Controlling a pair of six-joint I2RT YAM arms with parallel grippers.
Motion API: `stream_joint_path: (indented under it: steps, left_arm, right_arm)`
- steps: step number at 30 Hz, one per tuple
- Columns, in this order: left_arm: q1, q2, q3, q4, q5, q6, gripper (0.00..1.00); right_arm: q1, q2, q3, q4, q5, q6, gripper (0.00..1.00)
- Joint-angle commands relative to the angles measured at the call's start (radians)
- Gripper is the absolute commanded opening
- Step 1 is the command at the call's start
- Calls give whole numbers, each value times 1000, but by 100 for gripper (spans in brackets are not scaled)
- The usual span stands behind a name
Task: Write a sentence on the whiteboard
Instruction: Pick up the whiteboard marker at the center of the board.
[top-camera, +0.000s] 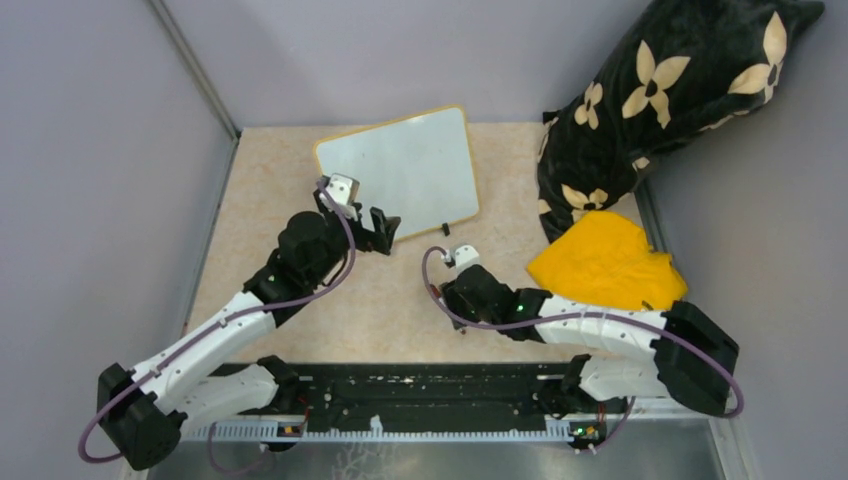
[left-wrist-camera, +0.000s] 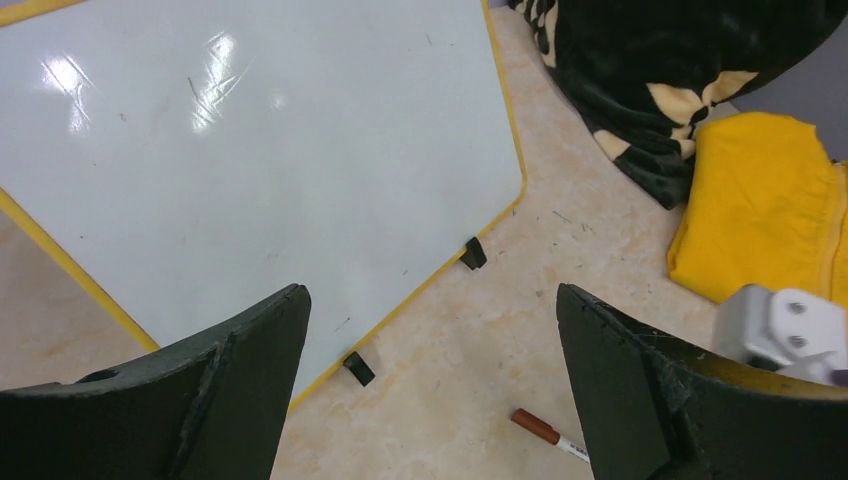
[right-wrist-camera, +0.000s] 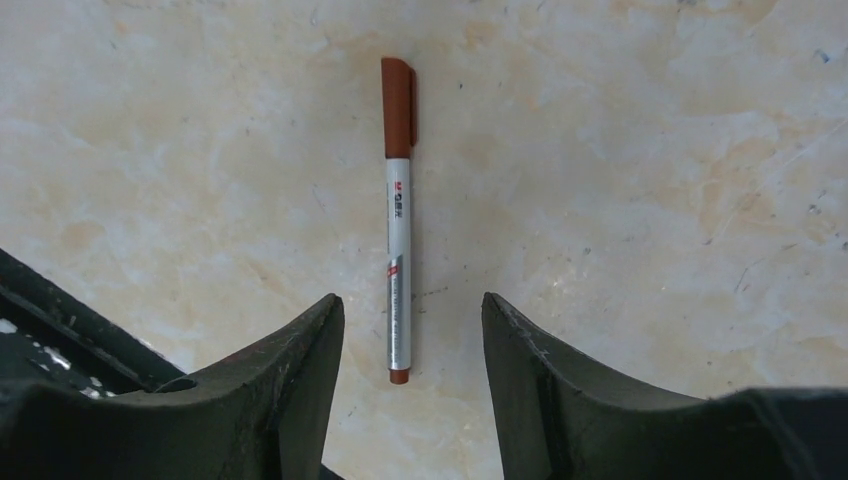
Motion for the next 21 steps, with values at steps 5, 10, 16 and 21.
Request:
stream_joint_path:
  steps: [5, 10, 16, 21]
  left_arm:
    - [-5, -68, -22, 57, 0, 11, 99]
    - [-4, -79, -20, 48, -20, 9, 99]
    - [-4, -90, -17, 44, -19, 9, 99]
    - [-5, -96, -18, 41, -27, 9, 99]
  right_arm:
    - [7, 206, 160, -61, -16, 26, 43]
    - [8, 267, 207, -90, -27, 30, 42]
    - [2, 344, 246, -123, -28, 35, 41]
    - [-10, 373, 248, -114, -44, 34, 41]
